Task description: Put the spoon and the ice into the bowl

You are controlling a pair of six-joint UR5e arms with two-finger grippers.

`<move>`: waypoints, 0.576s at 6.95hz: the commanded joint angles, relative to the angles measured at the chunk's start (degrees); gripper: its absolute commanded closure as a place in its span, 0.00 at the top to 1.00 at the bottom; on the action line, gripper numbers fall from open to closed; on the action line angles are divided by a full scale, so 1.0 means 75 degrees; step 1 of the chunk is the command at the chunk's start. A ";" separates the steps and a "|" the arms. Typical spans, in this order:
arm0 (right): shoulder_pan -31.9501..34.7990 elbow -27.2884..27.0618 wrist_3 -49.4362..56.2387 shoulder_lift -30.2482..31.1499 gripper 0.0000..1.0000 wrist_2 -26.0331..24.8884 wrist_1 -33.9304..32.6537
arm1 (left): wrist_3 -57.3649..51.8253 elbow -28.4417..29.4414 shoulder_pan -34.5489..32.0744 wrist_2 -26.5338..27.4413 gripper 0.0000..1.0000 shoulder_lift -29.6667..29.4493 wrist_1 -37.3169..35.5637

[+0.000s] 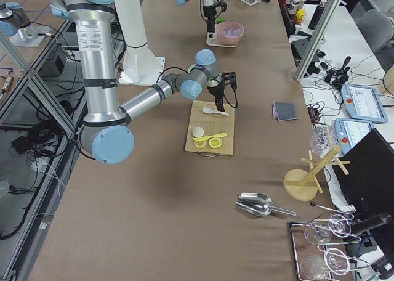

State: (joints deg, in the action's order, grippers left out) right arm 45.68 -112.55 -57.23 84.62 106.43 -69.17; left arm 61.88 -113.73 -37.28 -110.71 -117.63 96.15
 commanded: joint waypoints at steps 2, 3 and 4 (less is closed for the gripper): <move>-0.0230 0.0288 -0.0441 -0.0090 0.98 -0.0173 -0.0012 | -0.3512 -0.0234 -0.1899 -0.0668 0.99 0.1521 -0.0679; -0.0382 0.0358 -0.0571 -0.0126 0.98 -0.0256 -0.0023 | -0.5848 0.0009 -0.3253 -0.1542 0.99 0.2085 -0.0726; -0.0500 0.0695 -0.0723 -0.0311 0.98 -0.0361 -0.0012 | -0.7855 0.0754 -0.4659 -0.2687 1.00 0.2450 -0.0726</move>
State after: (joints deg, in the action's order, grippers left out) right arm 43.09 -109.54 -61.25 83.49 104.64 -69.29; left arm 21.73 -112.86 -60.09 -121.87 -103.48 91.00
